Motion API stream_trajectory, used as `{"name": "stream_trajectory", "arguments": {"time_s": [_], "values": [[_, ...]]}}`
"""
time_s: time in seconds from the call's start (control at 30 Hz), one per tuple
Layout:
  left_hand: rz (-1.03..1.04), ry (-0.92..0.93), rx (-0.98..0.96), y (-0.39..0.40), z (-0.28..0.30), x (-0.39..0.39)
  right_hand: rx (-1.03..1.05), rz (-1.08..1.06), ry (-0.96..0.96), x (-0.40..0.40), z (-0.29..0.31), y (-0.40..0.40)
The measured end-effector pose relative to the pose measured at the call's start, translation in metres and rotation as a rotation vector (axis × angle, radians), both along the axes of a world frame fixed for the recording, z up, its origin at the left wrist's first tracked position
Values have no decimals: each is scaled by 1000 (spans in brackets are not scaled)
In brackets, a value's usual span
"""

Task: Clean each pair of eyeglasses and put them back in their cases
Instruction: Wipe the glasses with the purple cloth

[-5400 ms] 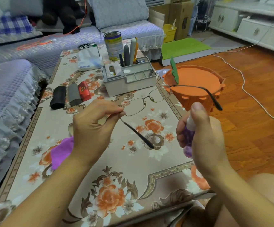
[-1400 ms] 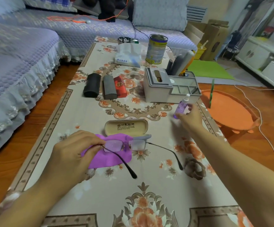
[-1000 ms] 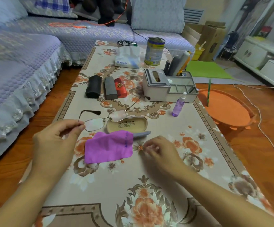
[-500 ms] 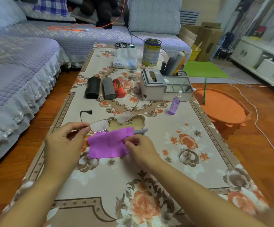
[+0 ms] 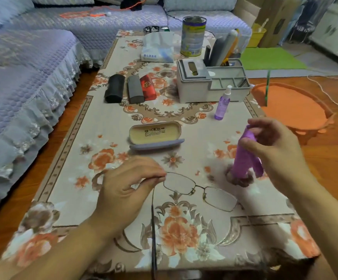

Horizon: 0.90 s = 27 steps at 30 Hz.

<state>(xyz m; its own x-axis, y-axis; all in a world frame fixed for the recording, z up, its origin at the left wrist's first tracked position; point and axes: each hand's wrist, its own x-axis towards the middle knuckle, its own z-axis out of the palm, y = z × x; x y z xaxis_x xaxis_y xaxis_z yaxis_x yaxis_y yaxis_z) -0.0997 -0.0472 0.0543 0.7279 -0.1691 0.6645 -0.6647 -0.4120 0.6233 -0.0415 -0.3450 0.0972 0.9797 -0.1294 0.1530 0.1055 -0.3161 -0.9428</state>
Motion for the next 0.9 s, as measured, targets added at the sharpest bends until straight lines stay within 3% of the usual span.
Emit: {"name": "stream_trajectory", "arguments": {"time_s": [0.13,0.27,0.5,0.67,0.9], "values": [[-34,53,27,-10,-7,0,122,84,-4,-3,10,6],[-74,132,30,-15,-15,1,83,274,25,-17,17,30],[-102,186,61,-13,-20,-2,-125,818,345,-35,3,47],[-104,193,51,-11,-11,-1,173,706,488,-30,-1,54],[-108,226,128,-15,-9,-4,-309,826,495,-32,-10,73]]}}
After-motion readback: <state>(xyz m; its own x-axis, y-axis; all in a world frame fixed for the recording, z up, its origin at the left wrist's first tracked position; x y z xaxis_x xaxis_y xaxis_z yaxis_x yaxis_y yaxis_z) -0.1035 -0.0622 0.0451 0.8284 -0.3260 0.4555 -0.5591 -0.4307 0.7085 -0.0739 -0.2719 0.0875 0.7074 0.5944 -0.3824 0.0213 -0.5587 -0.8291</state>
